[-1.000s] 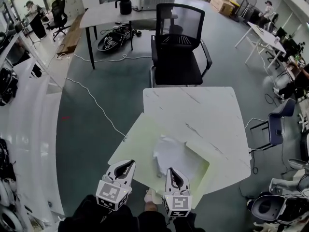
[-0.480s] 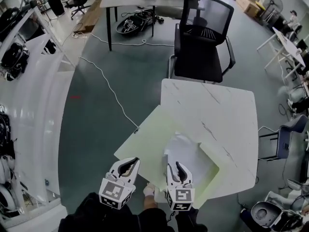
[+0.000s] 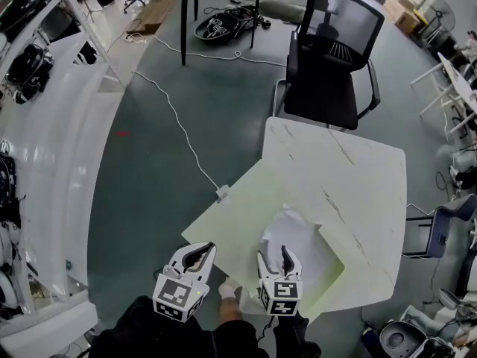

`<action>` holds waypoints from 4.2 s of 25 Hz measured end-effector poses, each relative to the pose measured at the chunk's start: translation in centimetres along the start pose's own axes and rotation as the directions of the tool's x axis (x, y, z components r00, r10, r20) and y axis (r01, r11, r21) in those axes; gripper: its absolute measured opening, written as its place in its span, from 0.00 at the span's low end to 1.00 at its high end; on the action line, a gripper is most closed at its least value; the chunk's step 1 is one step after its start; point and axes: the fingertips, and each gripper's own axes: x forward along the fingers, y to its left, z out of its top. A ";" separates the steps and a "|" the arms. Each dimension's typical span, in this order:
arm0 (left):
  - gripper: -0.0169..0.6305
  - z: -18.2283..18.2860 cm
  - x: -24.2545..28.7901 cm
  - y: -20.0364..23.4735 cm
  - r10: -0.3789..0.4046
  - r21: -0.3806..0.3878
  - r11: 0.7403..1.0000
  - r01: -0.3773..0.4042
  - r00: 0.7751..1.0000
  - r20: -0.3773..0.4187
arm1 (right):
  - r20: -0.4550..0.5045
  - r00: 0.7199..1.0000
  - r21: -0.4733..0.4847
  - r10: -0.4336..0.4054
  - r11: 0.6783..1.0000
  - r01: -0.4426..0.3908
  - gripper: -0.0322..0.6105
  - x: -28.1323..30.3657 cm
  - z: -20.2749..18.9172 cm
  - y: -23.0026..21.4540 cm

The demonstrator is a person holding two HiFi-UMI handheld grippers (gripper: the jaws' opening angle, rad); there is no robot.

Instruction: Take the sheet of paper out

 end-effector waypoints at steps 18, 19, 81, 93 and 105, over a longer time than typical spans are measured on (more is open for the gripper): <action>0.07 -2.1 0.8 1.1 0.008 -0.039 0.999 -0.009 0.999 -0.031 | -0.093 0.996 0.034 0.018 0.999 -0.015 0.08 2.9 -2.3 0.2; 0.07 -2.2 0.8 1.0 0.006 -0.038 0.999 -0.007 0.999 -0.032 | -0.093 0.995 0.039 0.021 0.999 -0.017 0.08 2.8 -2.3 0.2; 0.07 14.2 -19.1 -9.9 -0.201 0.270 0.955 0.122 0.936 0.290 | 0.506 0.832 0.071 -0.228 0.972 0.223 0.08 -29.2 14.1 5.9; 0.07 14.2 -19.4 -13.1 -0.353 0.359 0.899 0.252 0.900 0.254 | 0.531 0.750 0.187 -0.394 0.918 0.350 0.08 -34.6 11.2 5.8; 0.07 13.2 -17.1 -19.3 -0.512 0.460 0.794 0.398 0.845 0.153 | 0.489 0.686 0.319 -0.539 0.843 0.434 0.08 -38.0 6.0 3.8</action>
